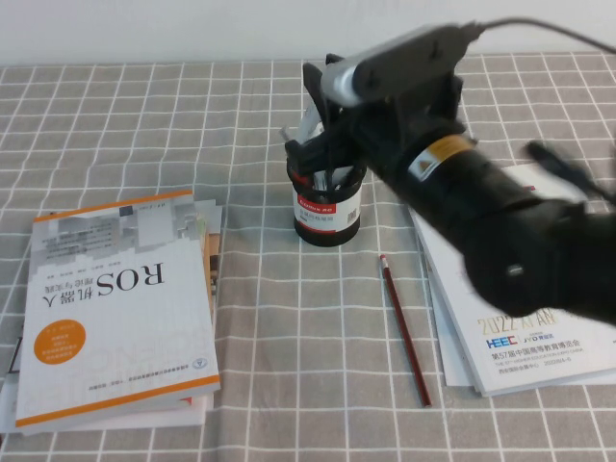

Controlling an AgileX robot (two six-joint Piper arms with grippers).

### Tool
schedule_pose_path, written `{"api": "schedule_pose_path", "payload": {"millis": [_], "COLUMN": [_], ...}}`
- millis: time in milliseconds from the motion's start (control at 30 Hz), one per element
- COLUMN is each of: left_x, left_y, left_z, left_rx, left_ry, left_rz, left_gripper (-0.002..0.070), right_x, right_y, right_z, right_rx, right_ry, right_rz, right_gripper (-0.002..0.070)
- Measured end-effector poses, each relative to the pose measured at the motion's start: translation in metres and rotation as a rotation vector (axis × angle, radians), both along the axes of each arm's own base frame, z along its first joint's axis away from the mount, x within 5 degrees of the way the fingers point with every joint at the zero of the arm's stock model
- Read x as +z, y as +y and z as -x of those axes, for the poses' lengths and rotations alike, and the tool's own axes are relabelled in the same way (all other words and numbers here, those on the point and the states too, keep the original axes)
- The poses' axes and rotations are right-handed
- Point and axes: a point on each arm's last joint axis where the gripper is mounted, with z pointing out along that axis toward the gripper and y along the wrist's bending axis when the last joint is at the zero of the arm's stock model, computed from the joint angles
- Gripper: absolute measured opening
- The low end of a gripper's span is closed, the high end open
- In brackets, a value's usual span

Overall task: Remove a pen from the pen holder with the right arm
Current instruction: 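Take a marker out of the pen holder and lay it on the table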

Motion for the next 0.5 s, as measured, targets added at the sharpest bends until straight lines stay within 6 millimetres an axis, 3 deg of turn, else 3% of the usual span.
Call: {"api": "schedule_pose_path", "payload": {"millis": [233,367,500], "left_x": [0.000,0.000,0.000], "left_y": [0.000,0.000,0.000], "left_z": [0.000,0.000,0.000], "left_rx": [0.000,0.000,0.000], "left_ry": [0.000,0.000,0.000], "left_rz": [0.000,0.000,0.000], "left_gripper": [-0.0004,-0.0004,-0.0004], "right_x": [0.040,0.041,0.030], "right_y": [-0.023,-0.032,-0.034], "right_z": [0.043,0.066,0.078], "right_rx": [0.156,0.248,0.305], "right_ry": [0.191,0.359,0.544], "right_rz": [0.119,0.204,0.259], "right_gripper": [0.0095,0.0095,0.0095]}}
